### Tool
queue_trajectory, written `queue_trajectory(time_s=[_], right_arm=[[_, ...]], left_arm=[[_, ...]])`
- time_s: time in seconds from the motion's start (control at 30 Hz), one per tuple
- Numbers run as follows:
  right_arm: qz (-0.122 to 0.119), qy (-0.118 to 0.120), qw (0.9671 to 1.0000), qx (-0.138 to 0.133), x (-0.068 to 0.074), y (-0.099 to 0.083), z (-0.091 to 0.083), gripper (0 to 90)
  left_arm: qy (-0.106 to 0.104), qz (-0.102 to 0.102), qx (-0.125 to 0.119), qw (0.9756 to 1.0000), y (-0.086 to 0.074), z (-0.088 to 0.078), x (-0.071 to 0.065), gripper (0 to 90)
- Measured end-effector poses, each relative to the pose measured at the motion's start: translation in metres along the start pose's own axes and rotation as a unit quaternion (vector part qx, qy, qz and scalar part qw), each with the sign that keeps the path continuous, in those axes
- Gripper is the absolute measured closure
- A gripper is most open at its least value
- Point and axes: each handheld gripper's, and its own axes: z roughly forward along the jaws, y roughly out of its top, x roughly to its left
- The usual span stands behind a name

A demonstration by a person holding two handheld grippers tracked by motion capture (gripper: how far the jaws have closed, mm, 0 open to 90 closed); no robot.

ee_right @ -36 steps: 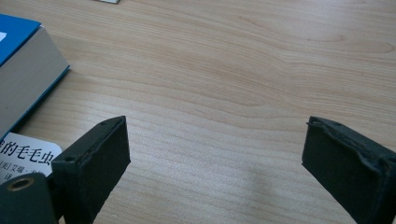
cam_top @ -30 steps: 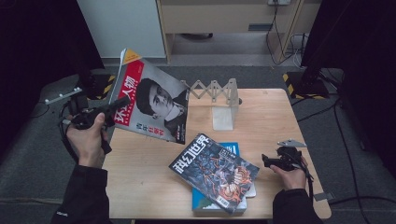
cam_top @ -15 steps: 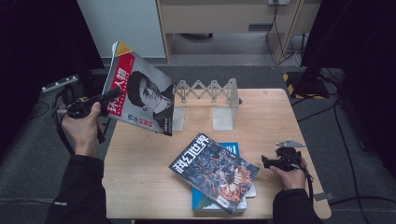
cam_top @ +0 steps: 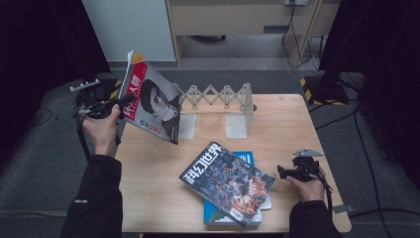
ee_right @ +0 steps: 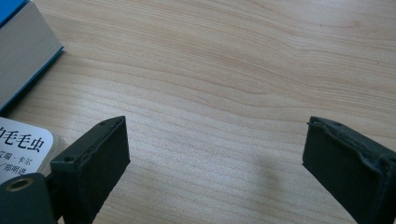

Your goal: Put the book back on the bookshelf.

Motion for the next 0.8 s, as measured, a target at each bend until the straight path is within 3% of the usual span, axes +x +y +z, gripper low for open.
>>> queue_trajectory(time_s=[0.13, 0.27, 0.53, 0.8], right_arm=[[0.000, 0.000, 1.0000, 0.002, 0.000, 0.000, 0.000, 7.3], [0.000, 0.001, 1.0000, 0.003, 0.000, 0.000, 0.000, 7.4], [-0.001, 0.004, 1.0000, 0.005, 0.000, 0.000, 0.000, 7.5], [0.000, 0.005, 1.0000, 0.005, 0.000, 0.000, 0.001, 7.7]], left_arm=[[0.010, 0.004, 0.009, 0.9999, -0.004, 0.009, -0.002, 85.8], [0.032, 0.026, 0.012, 0.9991, -0.006, 0.016, -0.011, 85.8], [0.068, 0.066, 0.023, 0.9952, -0.010, 0.031, -0.026, 85.8], [0.076, 0.071, 0.019, 0.9944, -0.018, 0.049, -0.031, 85.8]])
